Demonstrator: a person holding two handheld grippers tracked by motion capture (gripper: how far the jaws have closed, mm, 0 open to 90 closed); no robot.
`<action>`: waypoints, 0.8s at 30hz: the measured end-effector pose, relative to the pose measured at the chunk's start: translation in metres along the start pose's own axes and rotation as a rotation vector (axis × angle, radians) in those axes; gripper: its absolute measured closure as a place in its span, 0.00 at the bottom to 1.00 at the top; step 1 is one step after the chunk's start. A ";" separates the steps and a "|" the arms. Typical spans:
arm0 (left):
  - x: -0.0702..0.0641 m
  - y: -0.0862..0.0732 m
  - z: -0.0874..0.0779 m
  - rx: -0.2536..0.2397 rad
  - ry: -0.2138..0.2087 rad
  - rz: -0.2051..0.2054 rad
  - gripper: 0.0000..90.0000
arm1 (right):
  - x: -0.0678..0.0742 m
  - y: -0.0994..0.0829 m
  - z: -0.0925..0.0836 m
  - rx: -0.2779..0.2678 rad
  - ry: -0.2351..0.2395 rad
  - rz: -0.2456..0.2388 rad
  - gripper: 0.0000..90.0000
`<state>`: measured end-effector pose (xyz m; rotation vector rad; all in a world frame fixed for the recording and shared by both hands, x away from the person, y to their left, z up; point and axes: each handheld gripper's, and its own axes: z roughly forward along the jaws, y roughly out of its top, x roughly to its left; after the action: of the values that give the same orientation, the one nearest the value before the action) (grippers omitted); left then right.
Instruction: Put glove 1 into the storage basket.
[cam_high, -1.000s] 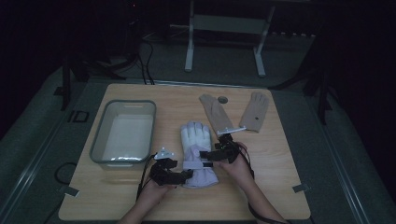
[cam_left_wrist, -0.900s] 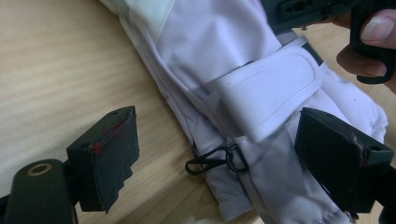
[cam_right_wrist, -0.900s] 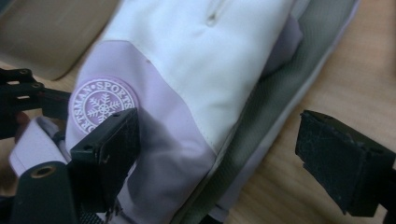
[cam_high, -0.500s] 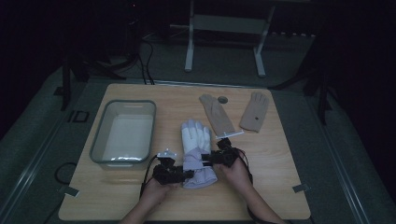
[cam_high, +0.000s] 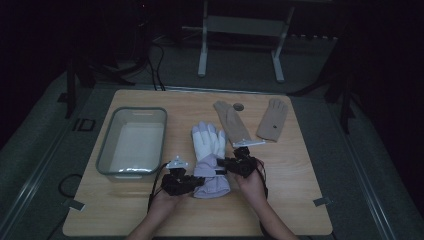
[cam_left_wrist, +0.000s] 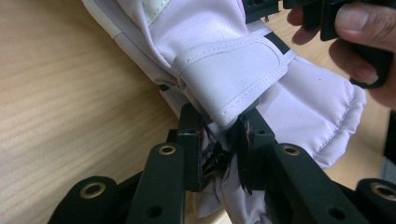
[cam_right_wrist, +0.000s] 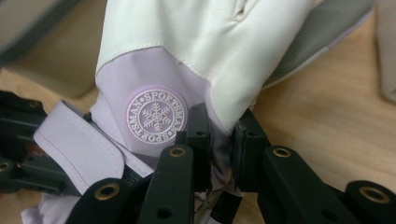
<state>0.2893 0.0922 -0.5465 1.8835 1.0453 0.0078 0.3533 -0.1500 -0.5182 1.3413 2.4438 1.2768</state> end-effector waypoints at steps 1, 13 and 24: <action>-0.001 0.002 -0.002 -0.005 0.007 0.004 0.83 | 0.001 0.002 -0.001 -0.001 -0.004 -0.005 0.88; -0.002 0.040 -0.029 -0.018 0.002 0.049 0.83 | 0.017 0.036 -0.022 -0.067 -0.013 -0.004 0.88; 0.008 0.061 -0.062 -0.025 0.016 0.071 0.83 | 0.039 0.067 -0.024 -0.097 0.000 -0.023 0.88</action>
<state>0.3089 0.1309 -0.4705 1.8998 0.9850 0.0767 0.3637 -0.1190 -0.4438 1.2851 2.3573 1.3702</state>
